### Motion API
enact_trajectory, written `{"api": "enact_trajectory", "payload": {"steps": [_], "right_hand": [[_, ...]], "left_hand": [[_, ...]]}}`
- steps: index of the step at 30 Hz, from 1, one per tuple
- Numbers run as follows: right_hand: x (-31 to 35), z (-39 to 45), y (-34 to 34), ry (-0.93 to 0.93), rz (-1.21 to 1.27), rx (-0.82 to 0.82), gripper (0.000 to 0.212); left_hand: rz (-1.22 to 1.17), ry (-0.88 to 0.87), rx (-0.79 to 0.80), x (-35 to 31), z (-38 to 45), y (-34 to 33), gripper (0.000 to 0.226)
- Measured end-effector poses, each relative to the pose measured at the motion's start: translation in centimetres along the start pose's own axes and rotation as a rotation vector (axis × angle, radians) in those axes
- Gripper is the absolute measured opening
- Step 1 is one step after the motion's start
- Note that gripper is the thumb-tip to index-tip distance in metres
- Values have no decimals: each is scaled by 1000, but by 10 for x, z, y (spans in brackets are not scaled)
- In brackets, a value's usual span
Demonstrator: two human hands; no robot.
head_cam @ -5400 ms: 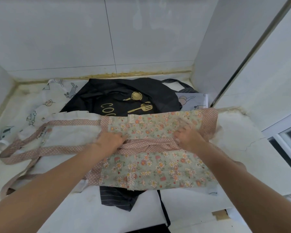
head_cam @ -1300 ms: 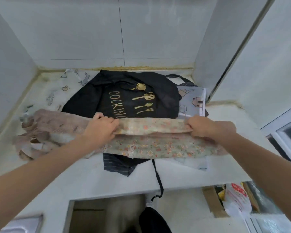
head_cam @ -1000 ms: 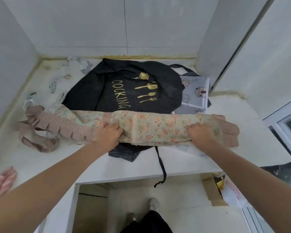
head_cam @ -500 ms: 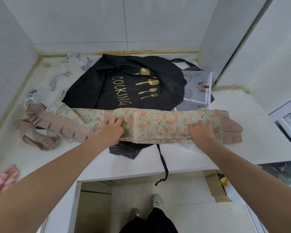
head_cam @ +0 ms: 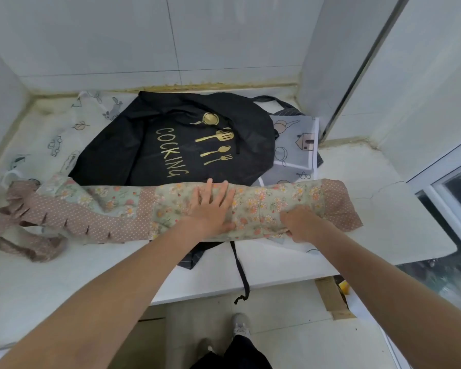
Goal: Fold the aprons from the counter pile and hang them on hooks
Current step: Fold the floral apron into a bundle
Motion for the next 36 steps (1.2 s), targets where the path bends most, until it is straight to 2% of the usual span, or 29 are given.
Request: {"api": "enact_trajectory", "payload": {"steps": [2, 4, 5, 6, 8, 10, 12, 15, 20, 23, 25, 27, 29, 31, 33, 34, 36], "right_hand": [[-4, -3, -2, 59, 116, 107, 30], [-11, -9, 6, 55, 387, 142, 19], [-17, -11, 17, 34, 558, 75, 21], [-25, -11, 33, 1, 668, -59, 24], [-22, -9, 67, -16, 610, -359, 30], [13, -3, 82, 104, 449, -439, 51], [46, 6, 73, 194, 334, -330, 75], [46, 17, 41, 158, 347, -216, 95], [-30, 14, -20, -58, 436, -79, 121], [-95, 0, -63, -262, 451, 73, 126], [-113, -3, -77, -295, 431, 128, 129], [-112, -1, -75, -264, 394, 157, 130], [-111, 2, -61, -256, 332, 143, 129], [-110, 6, -36, -251, 281, 34, 126], [-91, 11, -9, -111, 324, -101, 122], [-76, 11, 0, 10, 384, -116, 119], [-52, 9, 4, 210, 411, -38, 118]], "left_hand": [[-2, 29, 72, 2, 8, -15, 87], [-48, 59, 124, 5, 11, -21, 91], [-59, 75, 148, 5, 13, -22, 93], [-68, 94, 171, 4, 16, -24, 95], [-70, 128, 199, 5, 19, -26, 98], [-53, 160, 236, 5, 22, -29, 99], [-44, 180, 261, 6, 23, -31, 99], [-36, 175, 284, 6, 22, -30, 99], [-37, 162, 288, 5, 20, -28, 99], [-34, 186, 311, 4, 22, -28, 102], [-28, 222, 315, 3, 27, -25, 107], [-61, 205, 276, -10, 33, -15, 111], [-121, 75, 222, -43, 42, -6, 111], [-148, -62, 230, -80, 50, -6, 111], [-118, -62, 272, -97, 59, -17, 111], [-91, -26, 279, -98, 64, -21, 111], [-52, 19, 287, -96, 73, -25, 110]]}}
Point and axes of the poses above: each hand's wrist, its own z-axis towards the middle knuckle, its own y-axis out of the back of the hand, x = y × z, the point moved 8 cm from there along z, towards the middle knuckle, and after that the axes turned 15 degrees about -z, right-handed, at the moved point
